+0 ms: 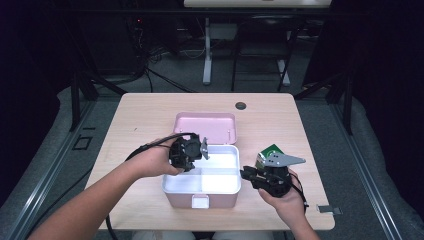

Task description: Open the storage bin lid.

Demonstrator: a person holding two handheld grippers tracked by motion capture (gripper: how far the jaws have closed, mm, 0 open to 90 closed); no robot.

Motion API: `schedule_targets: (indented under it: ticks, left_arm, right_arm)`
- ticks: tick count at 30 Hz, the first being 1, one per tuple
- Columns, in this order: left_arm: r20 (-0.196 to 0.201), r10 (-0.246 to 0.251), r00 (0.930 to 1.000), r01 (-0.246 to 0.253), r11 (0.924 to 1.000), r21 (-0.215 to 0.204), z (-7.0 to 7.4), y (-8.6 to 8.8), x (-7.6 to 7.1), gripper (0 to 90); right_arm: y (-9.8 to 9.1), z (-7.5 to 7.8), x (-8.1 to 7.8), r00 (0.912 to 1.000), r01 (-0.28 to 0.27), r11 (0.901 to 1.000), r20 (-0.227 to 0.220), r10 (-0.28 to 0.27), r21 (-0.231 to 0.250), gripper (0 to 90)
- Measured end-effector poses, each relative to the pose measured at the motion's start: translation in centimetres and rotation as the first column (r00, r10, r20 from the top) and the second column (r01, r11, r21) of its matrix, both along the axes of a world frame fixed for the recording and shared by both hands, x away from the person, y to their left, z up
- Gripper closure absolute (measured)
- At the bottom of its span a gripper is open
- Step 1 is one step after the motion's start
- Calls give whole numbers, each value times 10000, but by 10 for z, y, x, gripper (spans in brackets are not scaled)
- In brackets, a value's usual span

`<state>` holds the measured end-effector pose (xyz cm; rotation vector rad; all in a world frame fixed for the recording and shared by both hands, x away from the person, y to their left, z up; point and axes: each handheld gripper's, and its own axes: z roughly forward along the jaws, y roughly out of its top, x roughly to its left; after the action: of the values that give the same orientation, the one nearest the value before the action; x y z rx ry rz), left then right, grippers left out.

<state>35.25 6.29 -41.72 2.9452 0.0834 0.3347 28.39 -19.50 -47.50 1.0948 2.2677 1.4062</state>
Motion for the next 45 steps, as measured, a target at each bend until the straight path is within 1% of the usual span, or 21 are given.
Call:
schedule_targets:
  ticks: [3,7,9,14,17,18,21,26,35,36,37,39,41,42,45]
  left_arm:
    - [-30,-43,10000,43,10000,36,-3,-4,0,777]
    - [-65,-77,9999,78,9998,209,-8,-9,0,790]
    - [-59,-178,9998,180,9993,336,-11,-11,0,796]
    - [-50,-374,9993,376,9982,476,-17,-15,-1,817]
    - [-95,-395,9992,401,9972,631,-21,-17,-1,827]
    - [-42,-391,9992,393,9969,677,-21,-18,-2,829]
    - [-36,-393,9992,395,9966,727,-22,-19,-1,837]
    - [-114,-430,9990,436,9967,686,-23,-19,0,843]
    - [12,-638,9980,634,9932,976,-23,-21,-2,850]
    - [25,-640,9979,634,9931,984,-23,-21,-2,851]
    - [38,-647,9979,640,9921,1079,-22,-22,-2,851]
    - [21,-632,9980,626,9921,1086,-22,-23,-3,853]
    - [48,-711,9975,700,9896,1254,-22,-24,-3,854]
    - [119,-718,9973,697,9895,1269,-22,-24,-4,854]
    - [158,-729,9972,703,9894,1268,-22,-24,-4,854]
  right_arm:
    - [-1,-1,1,10000,32,10000,-29,-32,-4,762]
    - [-2,-3,2,9999,63,10000,-85,-63,-22,761]
    - [-2,-3,2,9999,72,10000,-92,-72,-18,761]
    - [-3,-5,2,9998,125,9999,-166,-125,-4,760]
    - [-3,-6,3,9998,123,9999,-133,-123,-23,760]
    - [-3,-6,3,9998,132,9999,-161,-132,-18,760]
    - [-3,-7,3,9997,138,9999,-202,-139,-44,760]
    - [-3,-9,4,9996,146,9999,-228,-147,-37,760]
    - [-3,-10,5,9995,173,9998,-252,-175,-57,760]
    - [-3,-10,5,9995,188,9998,-270,-189,-51,760]
    - [-3,-10,5,9995,194,9998,-266,-195,-48,760]
    - [-3,-11,5,9994,196,9998,-275,-197,-54,760]
    - [-3,-11,5,9995,187,9998,-268,-189,-63,760]
    - [-3,-11,5,9995,191,9998,-265,-193,-63,760]
    - [-4,-11,6,9993,236,9997,-275,-236,-22,760]
